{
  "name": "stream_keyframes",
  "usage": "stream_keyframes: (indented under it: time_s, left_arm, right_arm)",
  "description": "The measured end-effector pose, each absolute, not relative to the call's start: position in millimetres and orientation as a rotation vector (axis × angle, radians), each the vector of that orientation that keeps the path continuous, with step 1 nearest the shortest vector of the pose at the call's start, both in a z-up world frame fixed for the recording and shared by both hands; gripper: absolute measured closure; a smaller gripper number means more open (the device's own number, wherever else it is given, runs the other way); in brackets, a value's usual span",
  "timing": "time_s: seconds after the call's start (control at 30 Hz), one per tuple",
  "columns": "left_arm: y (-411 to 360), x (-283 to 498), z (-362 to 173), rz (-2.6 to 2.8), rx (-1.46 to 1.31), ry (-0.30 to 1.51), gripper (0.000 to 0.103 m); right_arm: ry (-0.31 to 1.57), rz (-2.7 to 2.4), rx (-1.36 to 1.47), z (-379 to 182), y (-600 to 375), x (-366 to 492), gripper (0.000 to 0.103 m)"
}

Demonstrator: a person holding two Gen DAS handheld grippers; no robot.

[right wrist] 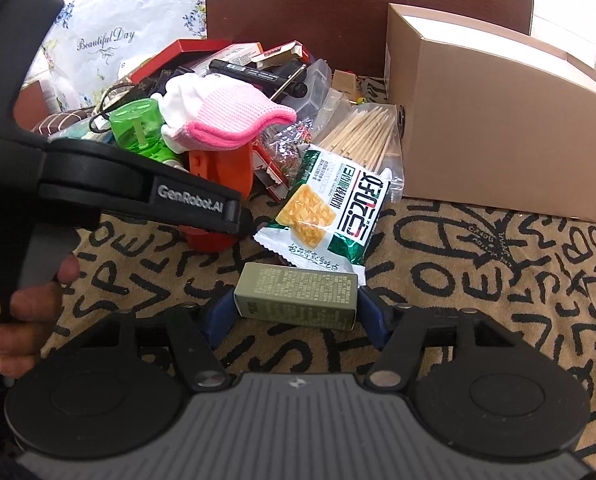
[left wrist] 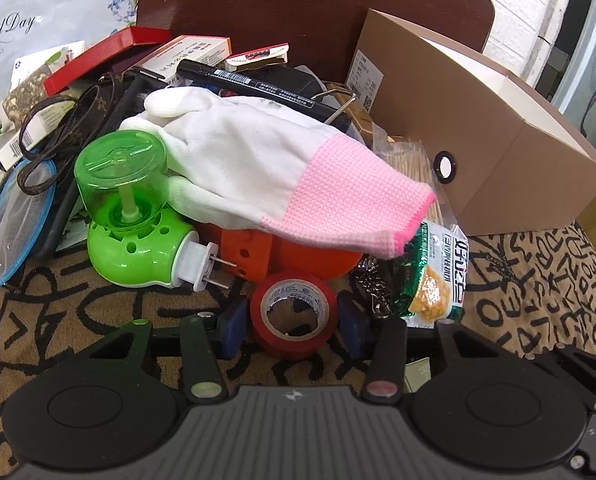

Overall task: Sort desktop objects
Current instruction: 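Grasp the red tape roll with the left tool while the right tool grasps the olive box, then carry the red tape and olive box over the cardboard box with both tools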

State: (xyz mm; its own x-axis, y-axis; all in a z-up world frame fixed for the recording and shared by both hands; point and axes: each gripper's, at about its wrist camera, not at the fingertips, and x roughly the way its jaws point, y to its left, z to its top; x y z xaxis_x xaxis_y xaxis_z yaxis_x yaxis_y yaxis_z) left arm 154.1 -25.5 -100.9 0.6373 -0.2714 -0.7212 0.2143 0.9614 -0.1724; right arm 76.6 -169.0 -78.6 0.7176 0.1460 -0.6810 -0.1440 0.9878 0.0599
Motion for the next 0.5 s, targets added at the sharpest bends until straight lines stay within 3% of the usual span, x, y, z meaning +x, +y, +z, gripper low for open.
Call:
stream_keyframes:
  time_s: [0.5]
  left_arm:
    - [-20, 105, -57, -0.358, -0.081, 0.755, 0.054]
  right_arm:
    - [0.654, 0.158, 0.027, -44, -184, 45, 0.041]
